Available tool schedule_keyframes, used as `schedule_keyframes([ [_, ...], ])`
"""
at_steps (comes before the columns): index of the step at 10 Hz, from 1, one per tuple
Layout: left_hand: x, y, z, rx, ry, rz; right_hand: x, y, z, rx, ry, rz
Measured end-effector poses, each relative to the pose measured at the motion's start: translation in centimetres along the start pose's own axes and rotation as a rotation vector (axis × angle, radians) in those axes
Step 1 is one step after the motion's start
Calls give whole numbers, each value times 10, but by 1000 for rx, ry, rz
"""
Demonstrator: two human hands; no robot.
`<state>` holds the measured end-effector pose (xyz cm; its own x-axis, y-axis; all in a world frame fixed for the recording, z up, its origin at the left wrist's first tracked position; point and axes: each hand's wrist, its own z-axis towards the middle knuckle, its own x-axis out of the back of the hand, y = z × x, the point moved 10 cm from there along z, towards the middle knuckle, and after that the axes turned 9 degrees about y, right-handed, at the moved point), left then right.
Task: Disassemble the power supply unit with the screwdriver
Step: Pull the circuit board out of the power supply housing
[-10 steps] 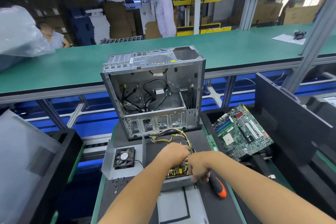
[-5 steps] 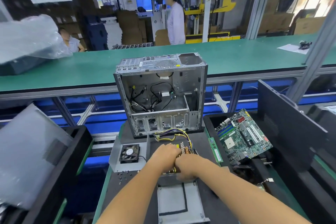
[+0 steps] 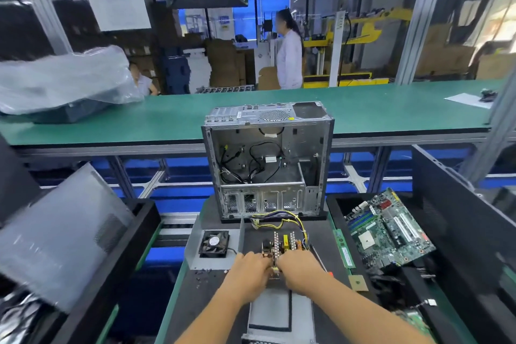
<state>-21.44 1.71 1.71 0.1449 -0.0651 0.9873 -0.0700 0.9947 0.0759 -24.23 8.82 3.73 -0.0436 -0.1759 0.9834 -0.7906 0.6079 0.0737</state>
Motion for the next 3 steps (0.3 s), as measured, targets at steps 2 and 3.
schedule_keyframes([
  [2,3,-10,-12,17,8,-18,17,0,-8,-65,74,125],
  [3,14,-14,-22,27,84,-79,21,2,-27,-125,131,241],
])
